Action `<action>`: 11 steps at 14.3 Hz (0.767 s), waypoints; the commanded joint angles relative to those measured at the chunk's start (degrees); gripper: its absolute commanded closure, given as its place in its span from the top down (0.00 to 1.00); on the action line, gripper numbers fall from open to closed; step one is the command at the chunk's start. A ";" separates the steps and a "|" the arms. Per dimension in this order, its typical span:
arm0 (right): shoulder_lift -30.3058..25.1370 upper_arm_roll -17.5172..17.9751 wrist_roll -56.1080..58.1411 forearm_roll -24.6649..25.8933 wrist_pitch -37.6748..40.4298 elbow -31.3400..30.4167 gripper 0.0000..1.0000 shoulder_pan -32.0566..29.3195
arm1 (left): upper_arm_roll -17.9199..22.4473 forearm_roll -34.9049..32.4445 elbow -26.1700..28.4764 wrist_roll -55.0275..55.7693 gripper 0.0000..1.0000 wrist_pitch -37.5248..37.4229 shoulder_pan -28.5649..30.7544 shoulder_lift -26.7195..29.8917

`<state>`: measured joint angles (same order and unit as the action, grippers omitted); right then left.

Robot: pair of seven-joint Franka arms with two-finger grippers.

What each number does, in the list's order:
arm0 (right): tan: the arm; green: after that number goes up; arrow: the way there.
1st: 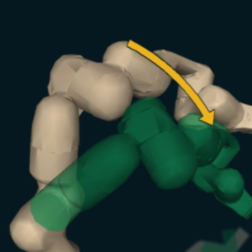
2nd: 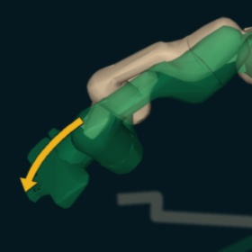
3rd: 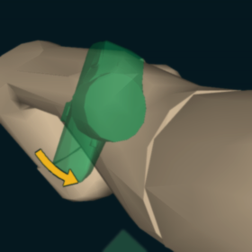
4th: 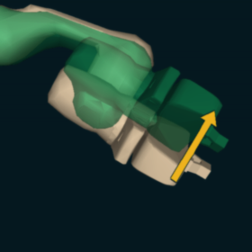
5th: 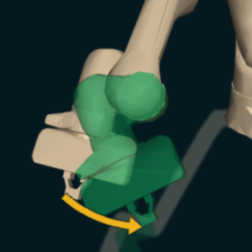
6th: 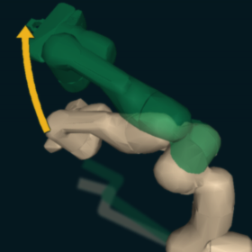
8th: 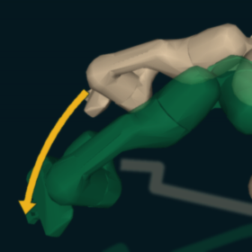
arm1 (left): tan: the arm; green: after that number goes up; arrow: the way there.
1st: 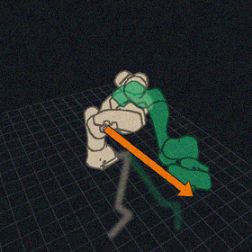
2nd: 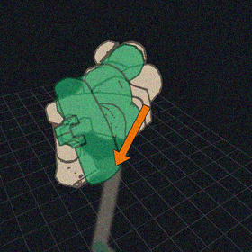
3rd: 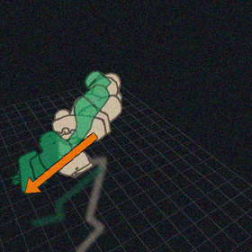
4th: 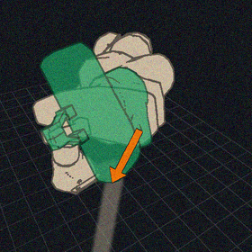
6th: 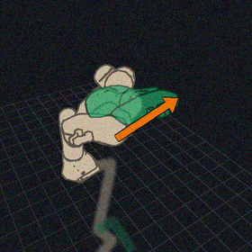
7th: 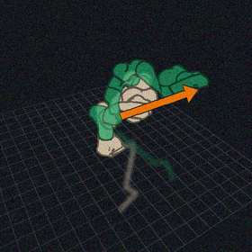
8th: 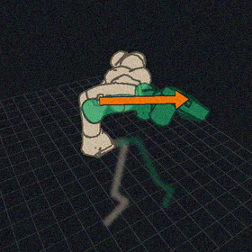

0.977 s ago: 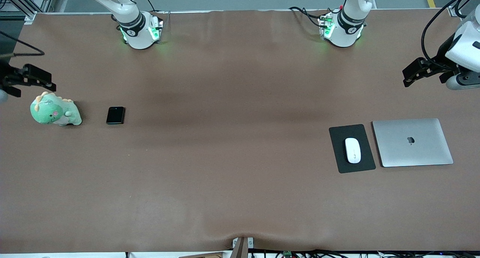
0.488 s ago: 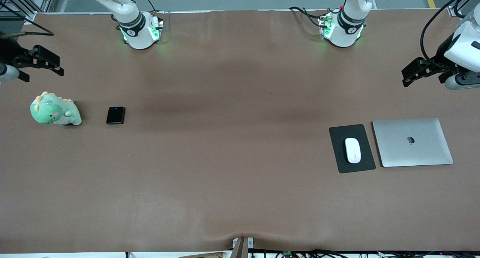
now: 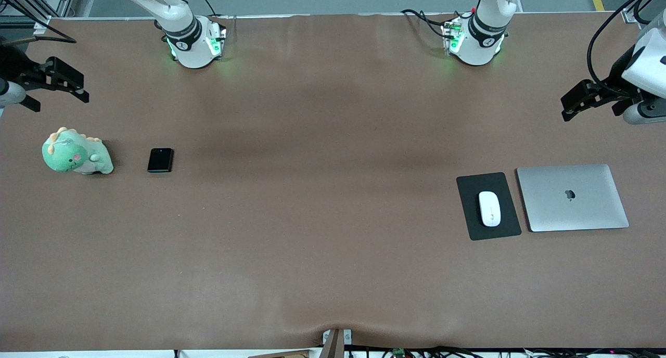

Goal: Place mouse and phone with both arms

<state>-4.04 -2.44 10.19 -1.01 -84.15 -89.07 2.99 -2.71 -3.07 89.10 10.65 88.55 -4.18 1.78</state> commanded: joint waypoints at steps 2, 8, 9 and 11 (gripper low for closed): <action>1.14 -0.20 0.09 0.04 0.31 1.88 1.00 -0.53 | 0.07 2.89 -0.42 -0.98 1.00 -0.40 0.75 0.15; 1.23 -0.20 0.09 0.04 0.48 1.80 1.00 -0.88 | 0.16 2.37 -0.51 -0.89 1.00 -3.47 0.58 -0.11; 1.14 -0.20 0.09 0.04 0.40 1.80 1.00 -0.97 | 0.16 2.28 -0.51 -0.89 1.00 -3.56 0.58 -0.11; 1.23 -0.20 0.09 -0.05 0.39 1.80 1.00 -1.32 | 0.16 2.19 -0.51 -0.80 1.00 -3.56 0.58 -0.11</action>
<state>-3.75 -2.91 10.19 -1.01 -84.26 -88.94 2.59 -2.61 -1.52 89.13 10.65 85.92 -3.93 1.74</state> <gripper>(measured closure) 0.000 0.000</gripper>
